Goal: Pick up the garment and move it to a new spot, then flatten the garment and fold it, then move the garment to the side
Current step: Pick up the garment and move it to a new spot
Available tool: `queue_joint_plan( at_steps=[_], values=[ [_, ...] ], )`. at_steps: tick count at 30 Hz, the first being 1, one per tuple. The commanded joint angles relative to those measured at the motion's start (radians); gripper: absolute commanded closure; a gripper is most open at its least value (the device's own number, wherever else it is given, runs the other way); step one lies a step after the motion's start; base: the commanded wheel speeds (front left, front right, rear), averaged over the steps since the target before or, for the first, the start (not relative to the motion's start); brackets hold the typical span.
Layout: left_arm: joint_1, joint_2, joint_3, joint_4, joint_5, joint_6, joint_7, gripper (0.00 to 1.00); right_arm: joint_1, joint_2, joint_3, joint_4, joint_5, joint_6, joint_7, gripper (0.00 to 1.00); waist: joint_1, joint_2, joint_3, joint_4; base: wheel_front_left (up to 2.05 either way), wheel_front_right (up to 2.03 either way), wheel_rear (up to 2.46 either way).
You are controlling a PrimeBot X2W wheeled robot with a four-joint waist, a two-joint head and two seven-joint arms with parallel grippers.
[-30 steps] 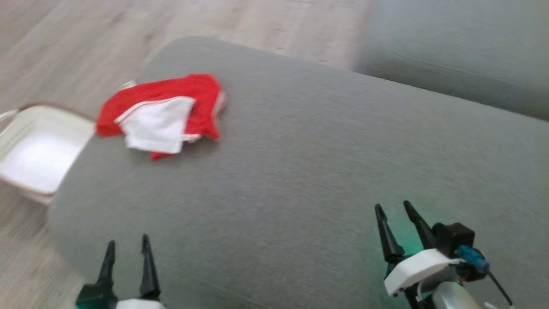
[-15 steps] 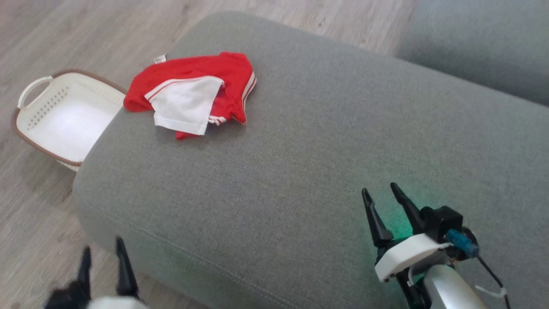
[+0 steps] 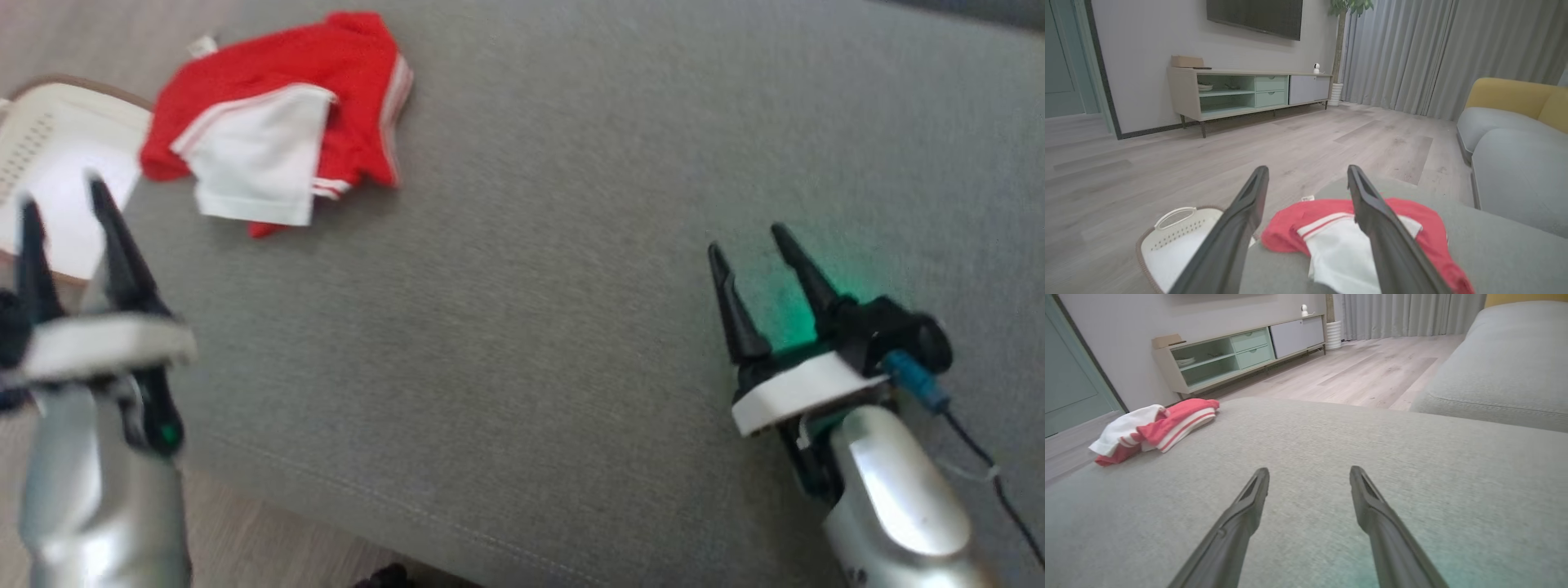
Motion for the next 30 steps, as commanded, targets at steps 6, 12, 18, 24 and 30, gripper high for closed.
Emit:
queue_joint_plan(
  at_steps=[6,12,18,24,30],
  values=[
    [-0.204,0.104,0.019,0.140,-0.049,-0.006,-0.006,0.00,-0.063,-0.031,-0.005,-0.095,-0.006,-0.001,-0.002,0.00,-0.0002,0.0000,0.150,-0.109,0.00,0.00,0.00],
    [-0.298,0.152,-0.100,0.284,-0.125,-0.007,-0.001,0.00,-0.072,-0.058,-0.022,-0.156,-0.008,-0.001,0.018,0.00,-0.0002,0.0000,0.208,-0.154,0.00,0.00,0.00],
    [-0.362,0.212,-0.213,0.433,-0.224,-0.007,0.052,0.00,-0.075,-0.071,-0.039,-0.219,-0.009,-0.001,0.034,0.00,-0.0002,0.0000,0.249,-0.204,0.00,0.00,0.00],
    [-0.390,0.226,-0.272,0.559,-0.286,-0.007,0.106,0.56,-0.067,-0.069,-0.058,-0.238,-0.006,-0.001,0.039,0.00,-0.0002,0.0000,0.250,-0.231,0.00,0.00,0.00],
    [-0.416,0.274,-0.356,0.553,-0.300,-0.007,0.064,1.00,-0.062,-0.043,-0.075,-0.207,0.010,-0.001,0.020,0.00,-0.0002,0.0000,0.199,-0.265,0.00,0.00,0.00]
  ],
)
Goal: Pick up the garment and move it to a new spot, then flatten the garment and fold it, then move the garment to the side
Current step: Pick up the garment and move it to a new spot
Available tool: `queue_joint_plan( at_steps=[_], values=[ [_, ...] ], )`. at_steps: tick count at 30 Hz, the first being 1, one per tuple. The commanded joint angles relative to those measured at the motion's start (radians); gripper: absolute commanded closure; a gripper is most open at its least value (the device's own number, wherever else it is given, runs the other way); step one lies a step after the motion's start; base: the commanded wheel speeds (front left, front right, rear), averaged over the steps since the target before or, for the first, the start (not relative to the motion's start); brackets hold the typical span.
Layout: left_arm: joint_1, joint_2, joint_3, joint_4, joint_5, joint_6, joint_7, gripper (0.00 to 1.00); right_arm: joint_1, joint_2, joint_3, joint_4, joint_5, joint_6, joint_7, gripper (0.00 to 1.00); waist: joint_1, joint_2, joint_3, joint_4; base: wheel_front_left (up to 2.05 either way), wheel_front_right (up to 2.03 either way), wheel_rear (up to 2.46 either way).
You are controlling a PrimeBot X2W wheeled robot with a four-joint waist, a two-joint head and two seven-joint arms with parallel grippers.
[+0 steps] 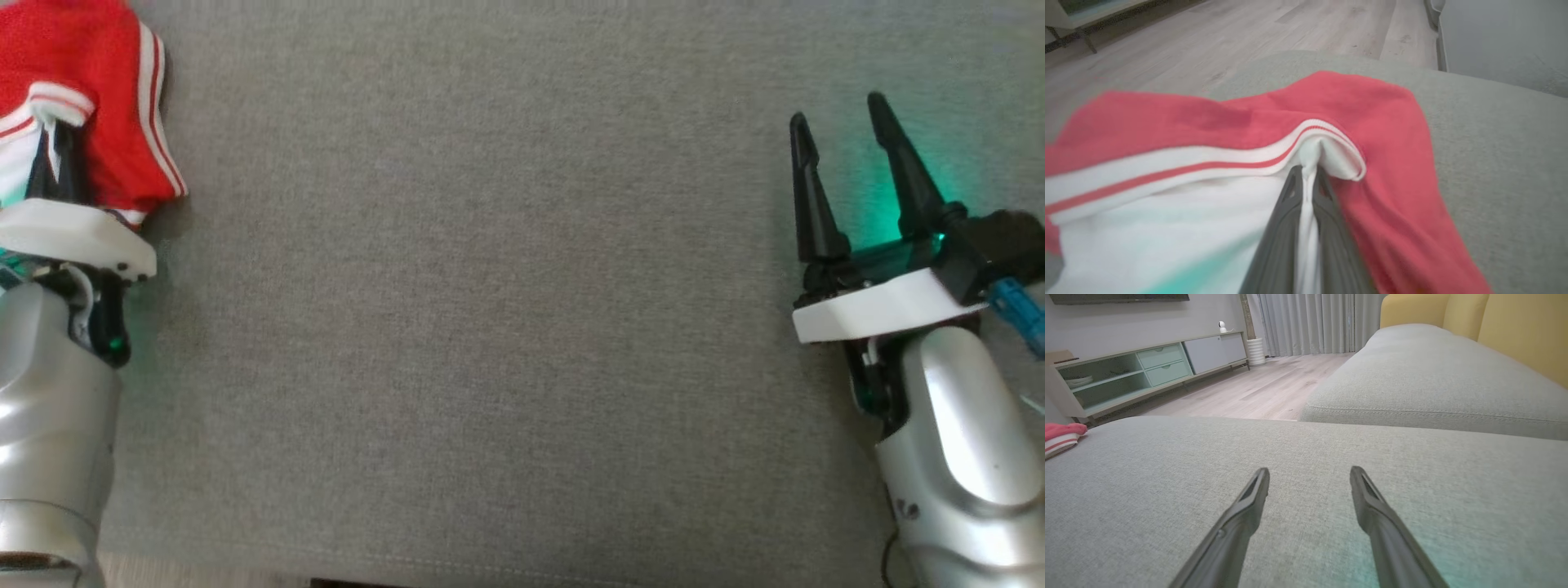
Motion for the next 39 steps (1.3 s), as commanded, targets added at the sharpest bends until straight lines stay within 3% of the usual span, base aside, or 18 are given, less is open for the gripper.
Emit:
queue_joint_plan(
  at_steps=[1,7,10,16,22,23,27,31,32,33,34,39],
  values=[
    [-0.014,0.076,-0.010,-0.038,-0.012,0.002,-0.015,1.00,0.038,0.015,0.016,-0.001,0.010,-0.001,-0.012,0.00,-0.0001,0.0001,-0.034,-0.022,0.00,0.00,0.00],
    [-0.059,0.137,-0.173,-0.172,-0.019,0.002,-0.040,1.00,0.058,0.057,0.010,0.072,0.041,-0.001,-0.034,0.00,-0.0001,0.0001,-0.144,-0.105,0.00,0.00,0.00],
    [-0.068,0.123,-0.238,-0.234,-0.026,0.002,-0.039,1.00,0.070,0.072,0.010,0.100,0.052,-0.001,-0.037,0.00,-0.0001,0.0001,-0.194,-0.156,0.00,0.00,0.00],
    [-0.060,0.024,-0.348,-0.332,-0.035,0.002,-0.026,1.00,0.100,0.087,0.018,0.111,0.077,-0.001,-0.038,0.00,-0.0001,0.0001,-0.254,-0.262,0.00,0.00,0.00],
    [-0.012,-0.136,-0.435,-0.358,-0.048,0.002,-0.043,1.00,0.112,0.090,0.053,0.118,0.111,-0.001,-0.038,0.00,-0.0001,0.0001,-0.269,-0.359,0.00,0.00,0.00],
    [-0.012,-0.136,-0.435,-0.358,-0.048,0.002,-0.043,1.00,0.112,0.090,0.053,0.118,0.111,-0.001,-0.038,0.00,-0.0001,0.0001,-0.269,-0.359,0.00,0.00,0.00],
    [0.022,-0.227,-0.495,-0.347,-0.051,0.002,-0.064,1.00,0.112,0.091,0.071,0.121,0.128,-0.001,-0.039,0.00,-0.0001,0.0001,-0.272,-0.393,0.00,0.00,0.00],
    [0.062,-0.259,-0.564,-0.342,-0.065,0.002,-0.075,1.00,0.118,0.091,0.071,0.127,0.134,-0.001,-0.039,0.00,-0.0001,0.0001,-0.281,-0.394,0.00,0.00,0.00],
    [0.071,-0.261,-0.576,-0.341,-0.070,0.002,-0.077,0.87,0.121,0.091,0.071,0.130,0.136,-0.001,-0.039,0.00,-0.0001,0.0001,-0.285,-0.389,0.00,0.00,0.00],
    [0.082,-0.262,-0.588,-0.347,-0.078,0.003,-0.079,0.33,0.123,0.091,0.073,0.134,0.137,-0.001,-0.039,0.00,-0.0001,0.0001,-0.290,-0.384,0.00,0.00,0.00],
    [0.095,-0.263,-0.602,-0.358,-0.091,0.007,-0.080,0.00,0.124,0.091,0.075,0.137,0.139,-0.001,-0.039,0.00,-0.0001,0.0001,-0.295,-0.377,0.00,0.00,0.00],
    [0.165,-0.263,-0.552,-0.424,-0.071,0.078,-0.081,0.00,0.132,0.091,0.073,0.147,0.144,-0.001,-0.039,0.00,-0.0001,0.0001,-0.332,-0.330,0.00,0.00,0.00]
  ],
)
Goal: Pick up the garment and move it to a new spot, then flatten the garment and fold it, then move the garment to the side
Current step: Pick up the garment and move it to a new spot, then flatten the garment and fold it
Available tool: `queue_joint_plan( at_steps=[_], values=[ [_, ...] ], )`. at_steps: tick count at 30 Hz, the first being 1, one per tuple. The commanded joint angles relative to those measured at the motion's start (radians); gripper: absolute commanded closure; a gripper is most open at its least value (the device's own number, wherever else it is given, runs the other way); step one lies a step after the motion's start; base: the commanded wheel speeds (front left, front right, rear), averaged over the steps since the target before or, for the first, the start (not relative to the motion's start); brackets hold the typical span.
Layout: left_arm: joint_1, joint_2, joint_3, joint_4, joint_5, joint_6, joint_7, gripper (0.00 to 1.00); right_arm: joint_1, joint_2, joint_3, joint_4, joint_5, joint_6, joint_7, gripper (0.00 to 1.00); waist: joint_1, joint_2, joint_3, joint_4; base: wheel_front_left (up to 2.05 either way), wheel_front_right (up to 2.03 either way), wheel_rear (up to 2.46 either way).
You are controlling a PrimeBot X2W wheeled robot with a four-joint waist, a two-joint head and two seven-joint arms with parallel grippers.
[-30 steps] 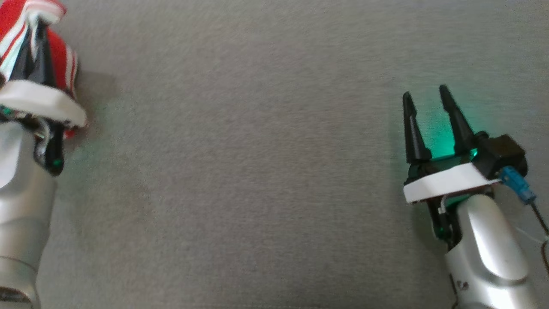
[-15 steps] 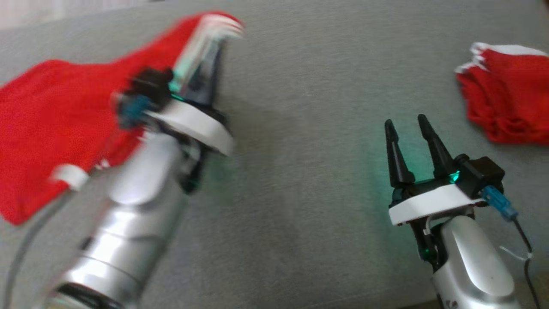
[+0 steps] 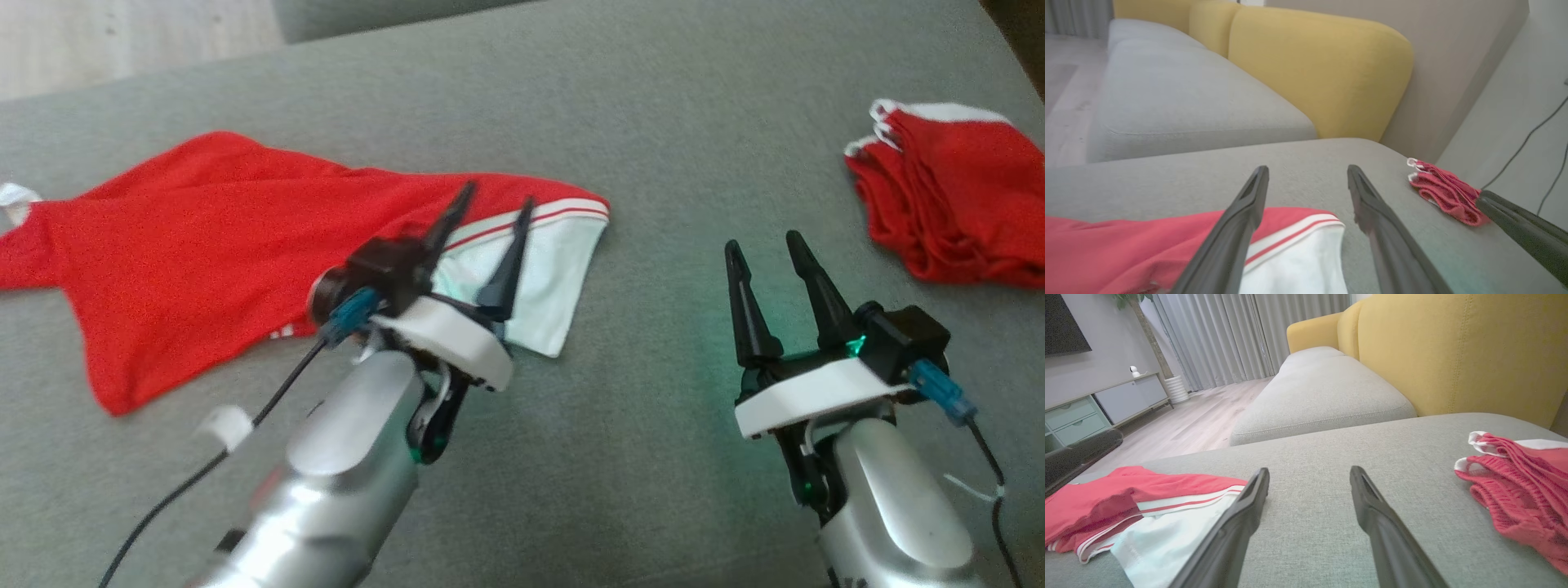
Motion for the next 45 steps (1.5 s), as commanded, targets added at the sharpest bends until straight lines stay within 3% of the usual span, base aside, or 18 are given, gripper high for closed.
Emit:
queue_joint_plan(
  at_steps=[1,11,14,22,35,40,45],
  values=[
    [-0.005,0.015,0.056,-0.040,0.022,0.014,-0.010,0.00,0.010,0.007,0.017,-0.025,0.011,-0.001,-0.011,0.00,0.0000,0.0000,-0.025,0.026,0.00,0.00,0.00],
    [0.320,0.106,0.326,-0.192,0.237,0.100,-0.010,0.00,0.066,0.007,-0.007,0.010,0.013,-0.001,-0.011,0.00,0.0000,0.0000,-0.136,0.108,0.00,0.00,0.00],
    [0.429,0.111,0.405,-0.256,0.291,0.107,-0.010,0.00,0.091,0.007,-0.011,0.022,0.012,-0.001,-0.011,0.00,0.0000,0.0000,-0.169,0.119,0.00,0.00,0.00],
    [0.662,0.057,0.574,-0.403,0.399,0.092,-0.010,0.00,0.141,0.007,-0.010,0.041,0.014,-0.001,-0.011,0.00,0.0000,0.0000,-0.206,0.126,0.00,0.00,0.00],
    [0.695,0.018,0.629,-0.408,0.470,0.019,-0.010,0.00,0.128,0.007,0.031,0.083,0.039,-0.001,-0.011,0.00,0.0000,0.0000,-0.193,0.159,0.00,0.00,0.00],
    [0.670,0.015,0.603,-0.398,0.467,0.005,-0.010,0.00,0.055,0.007,0.092,0.176,0.081,-0.001,-0.011,0.00,0.0000,0.0000,-0.155,0.213,0.00,0.00,0.00],
    [0.638,0.014,0.527,-0.399,0.442,0.007,-0.010,0.00,-0.057,0.007,0.065,0.270,0.075,-0.001,-0.011,0.00,0.0000,0.0000,-0.098,0.290,0.00,0.00,0.00]
  ],
)
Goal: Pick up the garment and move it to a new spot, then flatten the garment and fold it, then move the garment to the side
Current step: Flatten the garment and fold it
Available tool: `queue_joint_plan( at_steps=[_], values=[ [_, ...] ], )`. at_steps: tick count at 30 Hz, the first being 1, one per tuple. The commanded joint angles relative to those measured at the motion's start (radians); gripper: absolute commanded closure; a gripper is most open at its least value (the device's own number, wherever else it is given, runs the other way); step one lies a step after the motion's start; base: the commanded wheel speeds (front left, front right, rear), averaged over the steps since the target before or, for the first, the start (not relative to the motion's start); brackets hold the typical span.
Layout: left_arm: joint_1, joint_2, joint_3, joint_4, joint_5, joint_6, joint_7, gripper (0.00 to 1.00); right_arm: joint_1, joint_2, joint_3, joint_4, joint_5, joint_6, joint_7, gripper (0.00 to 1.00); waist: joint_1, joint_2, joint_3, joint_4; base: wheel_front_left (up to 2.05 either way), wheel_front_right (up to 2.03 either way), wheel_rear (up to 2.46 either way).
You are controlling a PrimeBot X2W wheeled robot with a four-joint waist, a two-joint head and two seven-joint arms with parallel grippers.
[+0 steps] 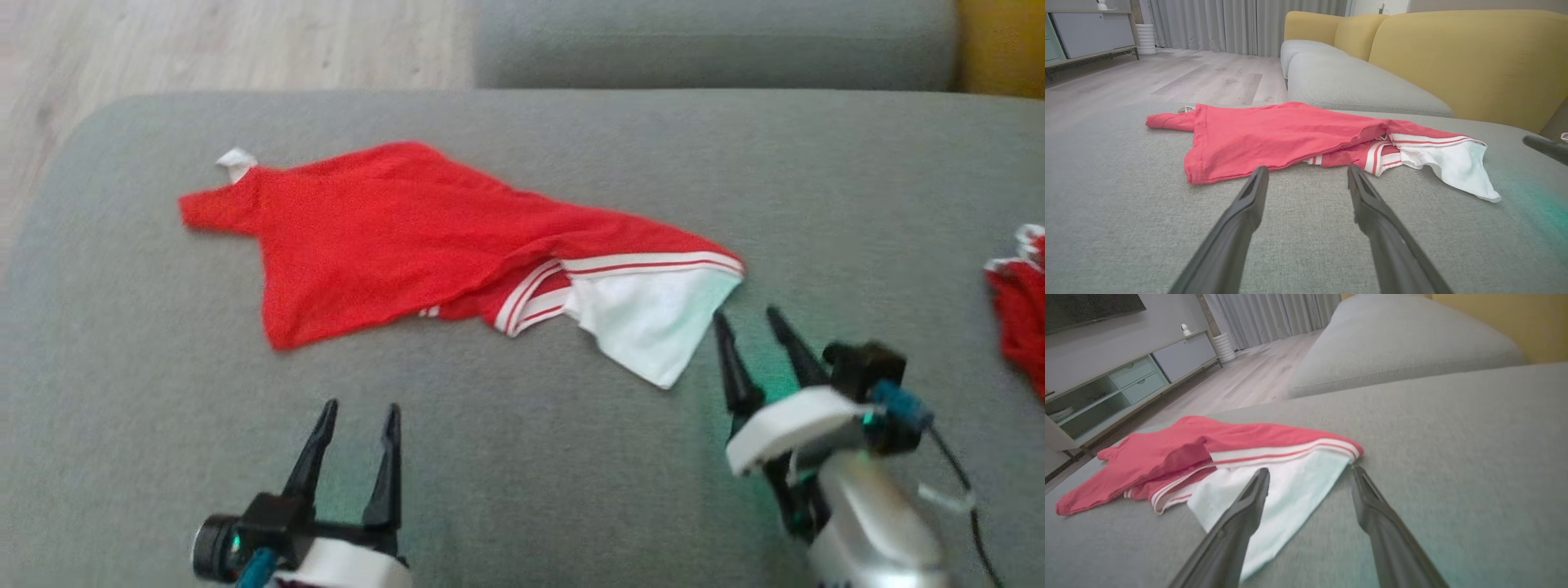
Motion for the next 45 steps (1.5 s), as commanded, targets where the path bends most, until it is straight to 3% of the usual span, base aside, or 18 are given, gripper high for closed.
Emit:
queue_joint_plan(
  at_steps=[1,13,17,18,19,20,27,38,39,40,45],
  values=[
    [-0.052,-0.002,0.010,-0.026,-0.005,0.006,-0.009,0.00,-0.070,0.002,0.000,0.000,-0.023,-0.001,-0.011,0.00,-0.0001,0.0000,0.049,0.056,0.00,0.00,0.00],
    [-0.115,-0.002,-0.068,-0.034,-0.047,0.028,-0.010,0.00,-0.265,-0.016,-0.299,0.219,-0.247,-0.001,-0.011,0.00,-0.0001,0.0000,0.151,0.181,0.00,0.00,0.00],
    [-0.136,-0.002,-0.070,-0.040,-0.060,0.032,-0.010,0.00,-0.276,-0.010,-0.348,0.269,-0.285,-0.001,-0.011,0.00,-0.0001,0.0000,0.175,0.198,0.00,0.00,0.00],
    [-0.141,-0.002,-0.069,-0.039,-0.060,0.032,-0.010,0.00,-0.277,-0.007,-0.347,0.271,-0.285,-0.001,-0.011,0.17,-0.0001,0.0000,0.179,0.198,0.00,0.00,0.00],
    [-0.147,-0.002,-0.068,-0.039,-0.060,0.032,-0.010,0.00,-0.276,-0.006,-0.344,0.269,-0.283,-0.001,-0.011,0.79,-0.0001,0.0000,0.182,0.198,0.00,0.00,0.00],
    [-0.152,-0.002,-0.066,-0.038,-0.060,0.032,-0.010,0.00,-0.273,-0.004,-0.342,0.263,-0.281,-0.001,-0.011,1.00,-0.0001,0.0000,0.184,0.198,0.00,0.00,0.00],
    [-0.152,-0.002,-0.056,-0.039,-0.058,0.039,-0.010,0.00,-0.212,-0.018,-0.354,0.198,-0.267,-0.001,-0.011,1.00,-0.0001,0.0000,0.162,0.176,0.00,0.00,0.00],
    [-0.108,-0.002,-0.037,-0.021,-0.047,0.024,-0.010,0.00,-0.120,-0.176,-0.428,0.137,-0.280,-0.001,-0.011,1.00,-0.0001,0.0000,0.088,0.127,0.00,0.00,0.00],
    [-0.105,-0.002,-0.033,-0.019,-0.045,0.023,-0.010,0.00,-0.122,-0.176,-0.434,0.134,-0.278,-0.001,-0.011,0.57,-0.0001,0.0000,0.083,0.123,0.00,0.00,0.00],
    [-0.102,-0.002,-0.029,-0.018,-0.044,0.022,-0.010,0.00,-0.124,-0.173,-0.436,0.130,-0.276,-0.001,-0.011,0.00,-0.0001,0.0000,0.078,0.119,0.00,0.00,0.00],
    [-0.086,-0.002,-0.007,-0.009,-0.039,0.021,-0.010,0.00,-0.115,-0.130,-0.414,0.029,-0.282,-0.001,-0.011,0.00,-0.0001,0.0000,0.048,0.102,0.00,0.00,0.00]
  ],
)
